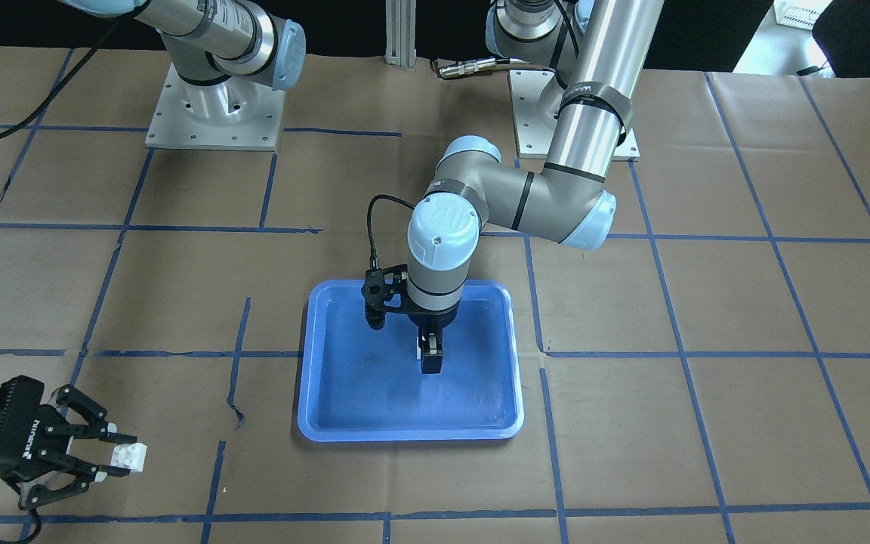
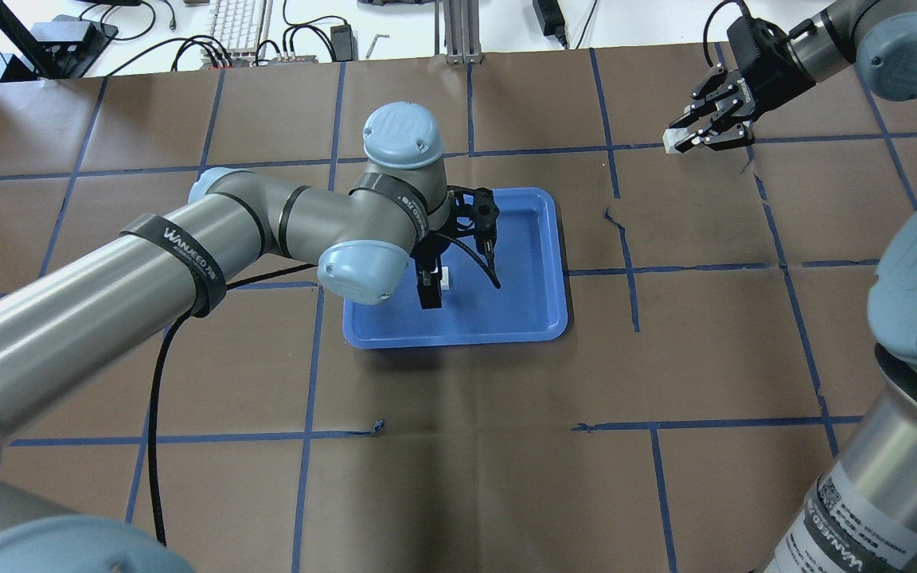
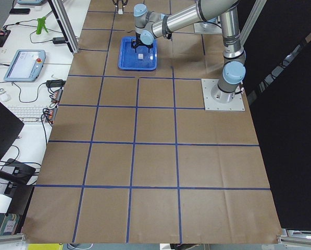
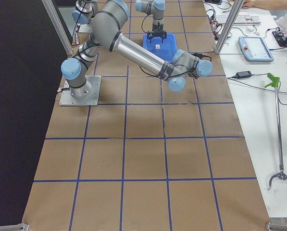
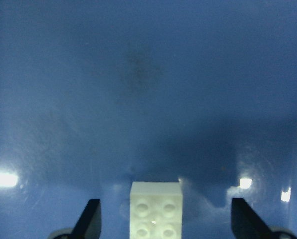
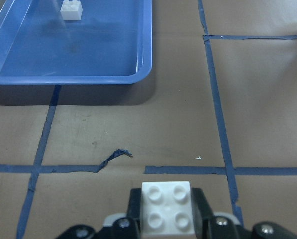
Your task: Assemble white blocks and place on blue tray
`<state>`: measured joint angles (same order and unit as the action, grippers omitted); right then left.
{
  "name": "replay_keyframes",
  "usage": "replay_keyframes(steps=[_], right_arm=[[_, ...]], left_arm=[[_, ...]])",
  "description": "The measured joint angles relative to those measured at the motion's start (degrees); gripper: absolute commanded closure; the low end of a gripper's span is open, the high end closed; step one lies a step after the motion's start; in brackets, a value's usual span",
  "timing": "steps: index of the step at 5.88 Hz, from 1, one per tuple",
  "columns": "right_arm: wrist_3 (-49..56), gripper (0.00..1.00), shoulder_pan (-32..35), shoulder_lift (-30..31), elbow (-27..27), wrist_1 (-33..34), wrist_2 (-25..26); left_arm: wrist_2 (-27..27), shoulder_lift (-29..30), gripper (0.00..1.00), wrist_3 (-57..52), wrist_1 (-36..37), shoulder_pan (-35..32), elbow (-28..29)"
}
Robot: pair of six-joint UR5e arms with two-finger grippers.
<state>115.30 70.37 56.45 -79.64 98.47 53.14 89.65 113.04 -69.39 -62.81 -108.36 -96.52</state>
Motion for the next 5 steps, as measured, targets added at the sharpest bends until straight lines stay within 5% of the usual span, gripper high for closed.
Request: replay_keyframes(steps=[2,5], right_arm=[[-5.2,0.69,2.3,6.0,-9.0,5.8,-1.9],[-19.2,0.69,11.2,10.0,-19.5,22.0,-2.4]], left_arm=[[0.0,-9.8,0.01,1.0,-18.6,0.6,7.0],[0.4,-22.0,0.01,23.3,-30.8,6.8,8.2]])
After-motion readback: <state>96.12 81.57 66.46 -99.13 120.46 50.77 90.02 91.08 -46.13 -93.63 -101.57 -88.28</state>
